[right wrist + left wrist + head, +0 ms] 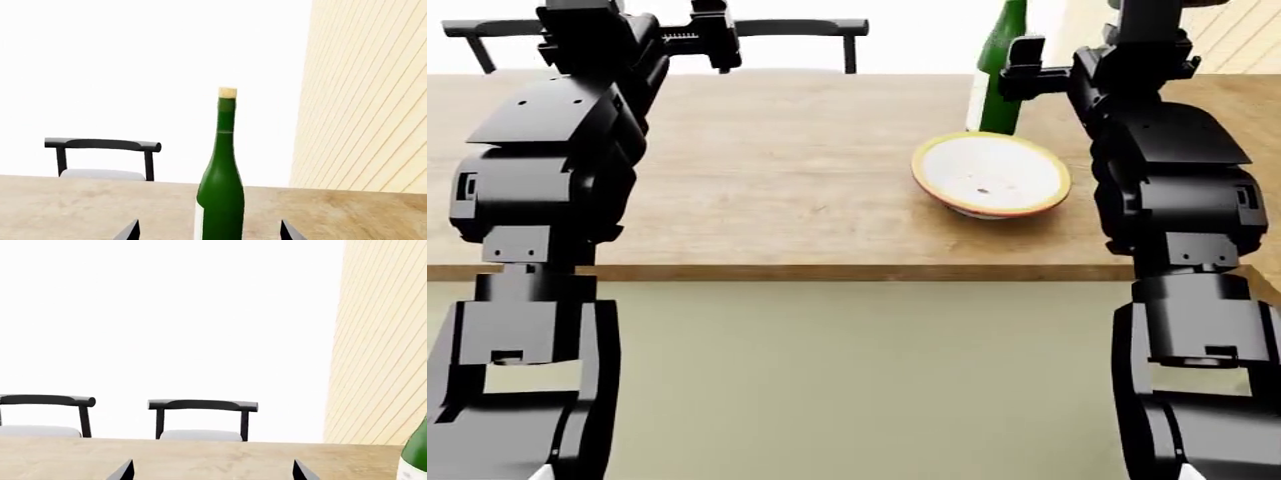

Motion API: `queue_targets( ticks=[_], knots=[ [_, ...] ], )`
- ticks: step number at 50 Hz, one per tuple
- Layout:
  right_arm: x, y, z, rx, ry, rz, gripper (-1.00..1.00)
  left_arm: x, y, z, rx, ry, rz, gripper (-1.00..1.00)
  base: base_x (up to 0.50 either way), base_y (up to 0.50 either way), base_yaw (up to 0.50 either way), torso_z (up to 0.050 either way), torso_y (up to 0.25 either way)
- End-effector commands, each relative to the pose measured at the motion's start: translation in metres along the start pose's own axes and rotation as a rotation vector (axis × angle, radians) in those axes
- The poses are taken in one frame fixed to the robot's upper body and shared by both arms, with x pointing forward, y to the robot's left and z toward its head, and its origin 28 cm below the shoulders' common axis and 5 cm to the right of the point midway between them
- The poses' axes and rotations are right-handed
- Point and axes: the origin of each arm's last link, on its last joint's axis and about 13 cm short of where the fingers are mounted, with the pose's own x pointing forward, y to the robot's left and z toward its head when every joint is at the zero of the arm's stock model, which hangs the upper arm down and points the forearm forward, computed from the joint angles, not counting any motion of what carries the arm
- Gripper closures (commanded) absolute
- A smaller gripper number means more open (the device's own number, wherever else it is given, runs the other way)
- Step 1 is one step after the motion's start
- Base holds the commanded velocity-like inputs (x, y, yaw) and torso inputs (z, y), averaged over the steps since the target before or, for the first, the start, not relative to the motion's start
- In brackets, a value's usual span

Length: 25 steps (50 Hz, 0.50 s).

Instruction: Pick the bowl and bottle and place them in the sink. Then turn on the water.

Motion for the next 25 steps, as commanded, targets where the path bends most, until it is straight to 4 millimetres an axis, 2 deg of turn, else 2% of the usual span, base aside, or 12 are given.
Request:
queue_targets(
  ticks=[1, 25],
  knots=[
    [0.0009, 0.0008, -0.0015, -0.001, 0.007, 0.001, -1.0, 0.0, 0.0008, 0.0001, -0.002, -0.001, 0.004, -1.0, 0.0, -0.5, 0.0, 0.0, 0.0],
    [0.0, 0.0007, -0.005, 0.0, 0.015, 0.006, -1.0, 0.0001, 0.0008, -0.0006, 0.005, 0.0, 0.006, -1.0, 0.0, -0.5, 0.0, 0.0, 0.0]
  ],
)
